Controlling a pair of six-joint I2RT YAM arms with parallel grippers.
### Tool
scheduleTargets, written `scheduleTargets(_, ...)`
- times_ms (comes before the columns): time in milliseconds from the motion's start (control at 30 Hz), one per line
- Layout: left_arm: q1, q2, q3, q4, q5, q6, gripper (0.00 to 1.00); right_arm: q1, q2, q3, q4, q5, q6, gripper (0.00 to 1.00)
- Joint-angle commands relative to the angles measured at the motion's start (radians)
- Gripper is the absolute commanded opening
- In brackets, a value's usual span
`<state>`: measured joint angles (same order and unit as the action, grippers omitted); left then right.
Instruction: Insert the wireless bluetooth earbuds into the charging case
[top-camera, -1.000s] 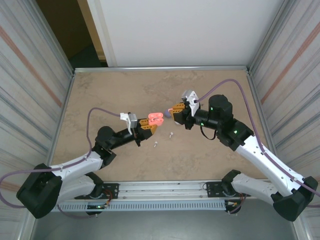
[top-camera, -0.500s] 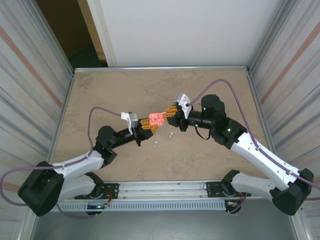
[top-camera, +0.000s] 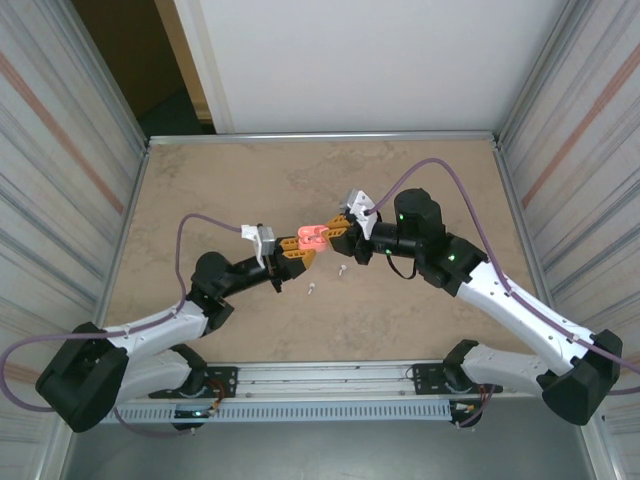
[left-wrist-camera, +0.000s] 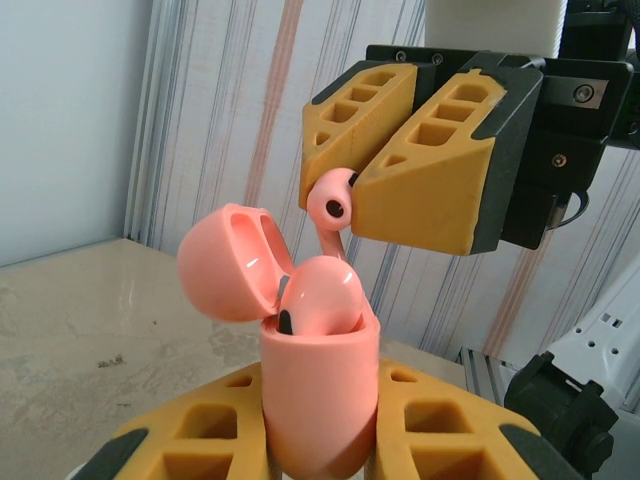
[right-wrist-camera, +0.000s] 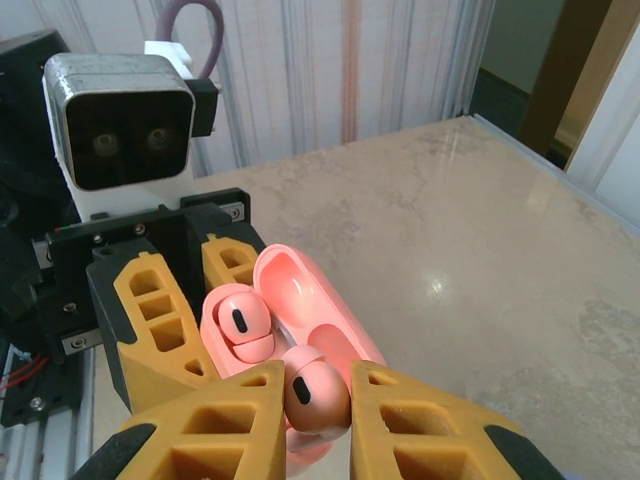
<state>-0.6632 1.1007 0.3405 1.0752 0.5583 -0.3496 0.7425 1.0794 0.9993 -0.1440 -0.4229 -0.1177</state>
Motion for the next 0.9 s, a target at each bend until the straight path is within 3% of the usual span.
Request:
scheduleTargets(0, -0.005, -0.002, 0.026, 0.043, 0.014, -0.014, 0.0, 0.01, 0.002, 0.03, -0.014, 0.0, -0.026, 0.18)
scheduleTargets(867, -0.006, -0.005, 0.024, 0.043, 0.01, -0.01, 0.0, 0.024, 0.004, 0.021, -0.036, -0.014, -0.046, 0.18)
